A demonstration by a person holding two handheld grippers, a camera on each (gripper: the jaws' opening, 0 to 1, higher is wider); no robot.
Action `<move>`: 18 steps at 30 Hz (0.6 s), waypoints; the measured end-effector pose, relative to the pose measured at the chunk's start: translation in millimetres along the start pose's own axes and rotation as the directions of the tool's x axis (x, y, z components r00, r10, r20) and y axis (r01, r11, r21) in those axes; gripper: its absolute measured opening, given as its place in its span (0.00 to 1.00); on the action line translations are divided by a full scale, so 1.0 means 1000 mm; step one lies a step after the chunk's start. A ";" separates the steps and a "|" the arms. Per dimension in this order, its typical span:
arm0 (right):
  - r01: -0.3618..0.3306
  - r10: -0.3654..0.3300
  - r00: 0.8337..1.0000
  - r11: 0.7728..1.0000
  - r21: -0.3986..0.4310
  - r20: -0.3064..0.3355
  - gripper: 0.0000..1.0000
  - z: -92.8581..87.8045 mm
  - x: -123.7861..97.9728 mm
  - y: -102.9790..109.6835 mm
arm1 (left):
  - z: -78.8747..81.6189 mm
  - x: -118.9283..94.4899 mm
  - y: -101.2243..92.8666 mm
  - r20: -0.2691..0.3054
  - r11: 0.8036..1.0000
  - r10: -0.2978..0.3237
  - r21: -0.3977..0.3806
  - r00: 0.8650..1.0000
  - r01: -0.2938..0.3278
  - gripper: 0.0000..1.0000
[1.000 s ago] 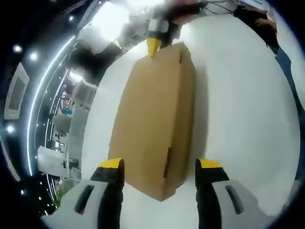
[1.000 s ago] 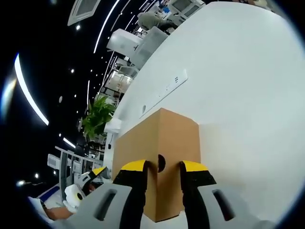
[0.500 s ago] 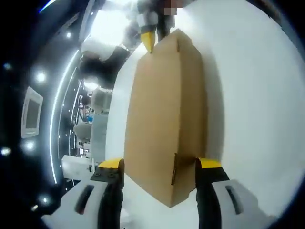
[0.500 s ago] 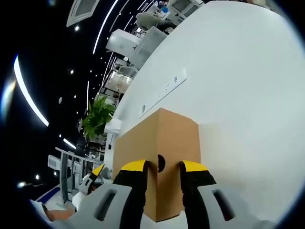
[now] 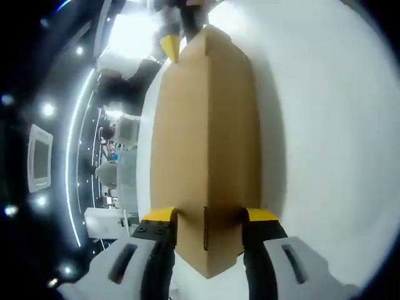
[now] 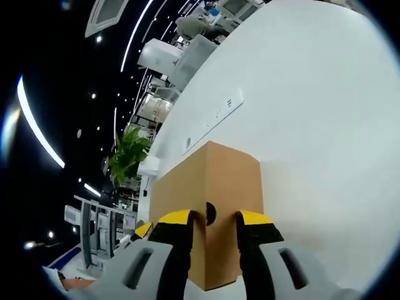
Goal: Operate the shoe box by opening the lid, removing the specified soft item, and placing it in the target area until the item is outside and the box remains undamaged.
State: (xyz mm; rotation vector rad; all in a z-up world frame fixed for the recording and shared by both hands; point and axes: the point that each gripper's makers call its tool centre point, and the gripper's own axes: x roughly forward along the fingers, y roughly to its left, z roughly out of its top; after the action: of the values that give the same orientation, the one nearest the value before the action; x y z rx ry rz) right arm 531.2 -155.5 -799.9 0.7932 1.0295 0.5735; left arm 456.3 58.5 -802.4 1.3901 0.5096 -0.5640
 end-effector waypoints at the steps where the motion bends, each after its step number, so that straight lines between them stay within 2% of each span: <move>1: -0.001 0.001 1.000 1.000 0.000 0.001 0.27 -0.001 0.000 0.001 | 0.000 0.000 0.000 -0.001 1.000 0.003 0.001 1.000 -0.003 0.41; 6: -0.002 0.002 1.000 1.000 0.001 0.005 0.27 -0.001 -0.001 0.001 | 0.001 0.002 -0.002 -0.002 0.998 0.039 -0.040 0.999 -0.039 0.42; 9: -0.004 0.004 1.000 1.000 0.001 0.007 0.27 -0.001 0.000 0.001 | 0.001 0.002 -0.002 -0.015 0.999 0.043 -0.030 0.999 -0.044 0.42; 11: -0.008 0.008 1.000 1.000 0.005 0.007 0.26 -0.001 0.000 0.000 | 0.001 0.001 -0.002 0.004 0.998 0.052 -0.043 0.999 -0.052 0.42; 13: -0.012 0.012 1.000 1.000 0.013 0.008 0.26 -0.001 -0.001 0.000 | 0.001 0.001 -0.003 -0.002 0.998 0.063 -0.031 0.998 -0.063 0.41; 18: -0.018 0.017 1.000 1.000 0.025 0.012 0.26 -0.001 -0.001 0.000 | 0.001 0.002 -0.003 0.004 0.995 0.076 -0.062 0.997 -0.075 0.41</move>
State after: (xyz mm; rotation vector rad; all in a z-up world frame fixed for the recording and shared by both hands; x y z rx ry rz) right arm 529.9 -155.9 -799.6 0.8275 1.0218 0.5714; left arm 455.4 56.8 -805.6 1.3430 0.4640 -0.4873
